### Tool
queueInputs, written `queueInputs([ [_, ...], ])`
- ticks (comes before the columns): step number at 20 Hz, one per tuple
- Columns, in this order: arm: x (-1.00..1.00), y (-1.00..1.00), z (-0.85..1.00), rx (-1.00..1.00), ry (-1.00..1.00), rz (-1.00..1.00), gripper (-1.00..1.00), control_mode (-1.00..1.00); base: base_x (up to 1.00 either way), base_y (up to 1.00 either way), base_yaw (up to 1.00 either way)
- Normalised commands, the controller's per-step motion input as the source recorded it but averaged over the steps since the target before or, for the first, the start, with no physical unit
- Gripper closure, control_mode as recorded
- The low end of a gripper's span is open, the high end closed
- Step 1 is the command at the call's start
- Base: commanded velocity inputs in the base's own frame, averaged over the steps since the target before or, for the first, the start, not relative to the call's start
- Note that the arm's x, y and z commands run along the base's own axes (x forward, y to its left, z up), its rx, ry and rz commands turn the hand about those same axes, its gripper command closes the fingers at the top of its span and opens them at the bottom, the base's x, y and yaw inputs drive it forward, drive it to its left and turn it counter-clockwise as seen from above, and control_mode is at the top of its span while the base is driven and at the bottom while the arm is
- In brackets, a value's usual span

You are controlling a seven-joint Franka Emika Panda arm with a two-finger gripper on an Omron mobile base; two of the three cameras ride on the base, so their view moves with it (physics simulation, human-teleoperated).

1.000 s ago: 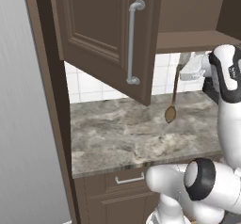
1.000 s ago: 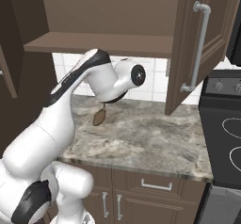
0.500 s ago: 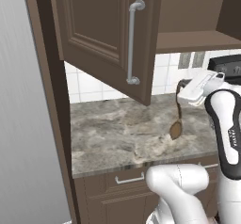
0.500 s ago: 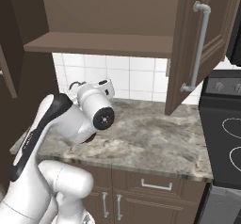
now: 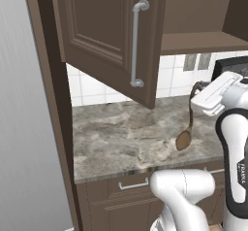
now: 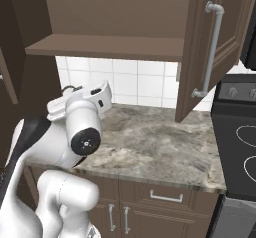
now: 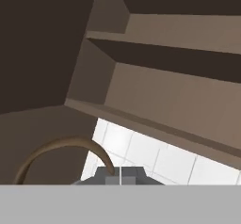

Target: Open the cabinet and move the ladle to the pot. Then close the cabinet.

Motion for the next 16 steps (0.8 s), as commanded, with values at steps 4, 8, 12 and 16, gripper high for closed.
queueInputs([
  [4, -0.38, 0.0, 0.36, 0.0, -0.04, -0.11, 1.0, -1.0, 0.0, 0.0, 0.0],
  [8, -0.34, 0.0, 0.23, 0.0, -0.01, -0.09, 1.0, -1.0, 0.0, 0.0, 0.0],
  [12, -0.34, 0.0, 0.2, 0.02, 0.0, -0.09, 1.0, -1.0, 0.0, 0.0, 0.0],
  [16, -0.35, 0.0, 0.22, 0.03, 0.0, -0.09, 1.0, -1.0, 0.0, 0.0, 0.0],
])
